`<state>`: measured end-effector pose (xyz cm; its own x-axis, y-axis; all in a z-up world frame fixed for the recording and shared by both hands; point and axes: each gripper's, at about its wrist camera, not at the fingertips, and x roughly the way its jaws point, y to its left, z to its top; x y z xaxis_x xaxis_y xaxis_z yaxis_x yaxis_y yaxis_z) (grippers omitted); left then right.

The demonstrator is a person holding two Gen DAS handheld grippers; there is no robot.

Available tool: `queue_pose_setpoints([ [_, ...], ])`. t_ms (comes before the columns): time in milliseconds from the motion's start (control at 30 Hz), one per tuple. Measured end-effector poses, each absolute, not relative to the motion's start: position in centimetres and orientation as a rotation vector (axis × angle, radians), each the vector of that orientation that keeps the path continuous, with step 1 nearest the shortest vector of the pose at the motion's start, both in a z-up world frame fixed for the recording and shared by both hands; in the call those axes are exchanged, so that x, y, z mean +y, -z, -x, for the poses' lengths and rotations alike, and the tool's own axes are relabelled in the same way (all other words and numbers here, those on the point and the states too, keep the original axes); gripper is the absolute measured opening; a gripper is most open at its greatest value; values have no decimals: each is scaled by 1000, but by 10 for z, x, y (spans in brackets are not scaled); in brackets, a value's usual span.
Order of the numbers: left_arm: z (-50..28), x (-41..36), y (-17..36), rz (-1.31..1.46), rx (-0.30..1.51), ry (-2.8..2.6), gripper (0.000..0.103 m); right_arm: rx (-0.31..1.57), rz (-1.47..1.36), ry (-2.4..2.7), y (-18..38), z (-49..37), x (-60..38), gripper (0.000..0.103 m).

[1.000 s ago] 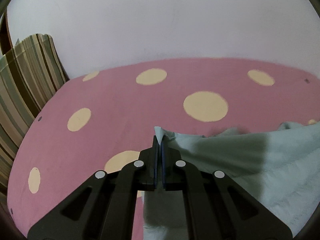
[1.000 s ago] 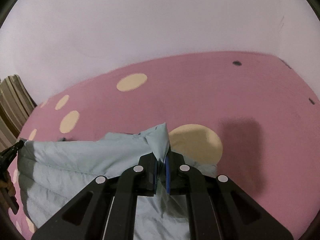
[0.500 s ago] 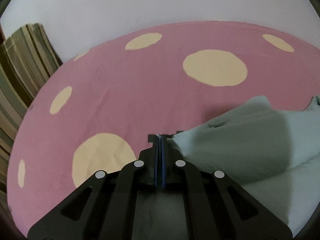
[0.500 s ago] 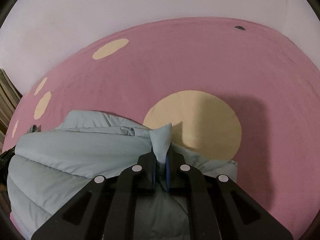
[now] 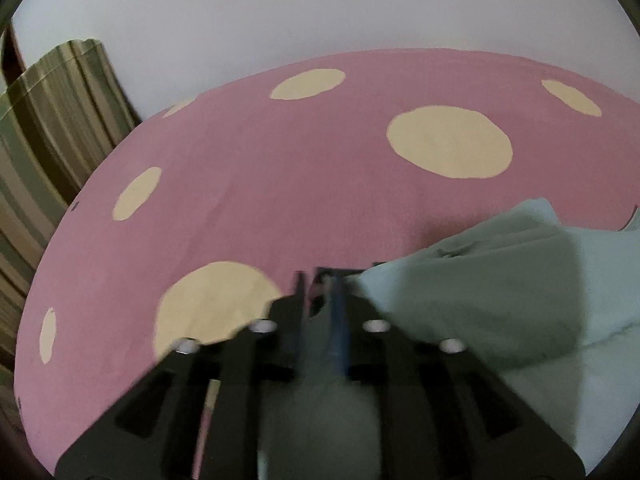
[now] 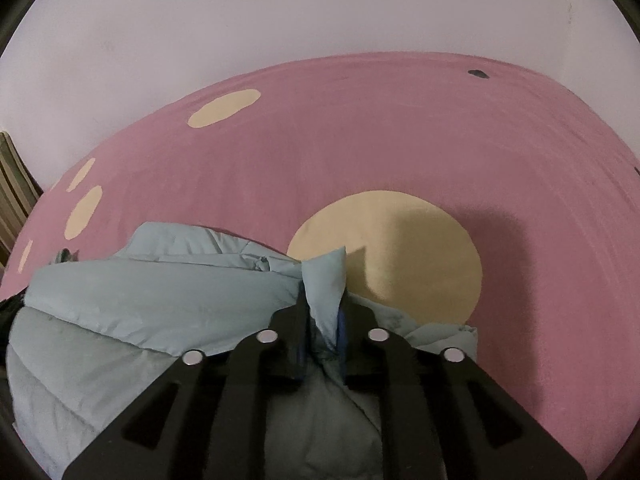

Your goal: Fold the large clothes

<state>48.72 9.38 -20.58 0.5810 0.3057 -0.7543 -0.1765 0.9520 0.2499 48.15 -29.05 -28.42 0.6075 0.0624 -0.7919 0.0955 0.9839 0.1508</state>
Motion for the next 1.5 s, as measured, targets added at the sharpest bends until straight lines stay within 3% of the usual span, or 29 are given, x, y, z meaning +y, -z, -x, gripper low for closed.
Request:
queue_pose_setpoints([
  [67, -477, 100, 190, -98, 903, -278, 31, 913, -178, 45, 272, -477, -291, 46],
  [100, -472, 100, 180, -70, 891, -270, 31, 887, -181, 61, 262, -471, -291, 48],
  [300, -440, 51, 140, -1, 815, -119, 37, 818, -215, -26, 224, -446, -241, 48],
  [500, -441, -8, 175, -38, 858, -53, 37, 851, -136, -73, 240, -454, -174, 48],
  [900, -458, -8, 227, -35, 877, -63, 39, 872, -63, -17, 296, -467, -158, 53],
  [1500, -458, -20, 236, -111, 866, -95, 39, 856, 3, 26, 301, -466, -148, 53],
])
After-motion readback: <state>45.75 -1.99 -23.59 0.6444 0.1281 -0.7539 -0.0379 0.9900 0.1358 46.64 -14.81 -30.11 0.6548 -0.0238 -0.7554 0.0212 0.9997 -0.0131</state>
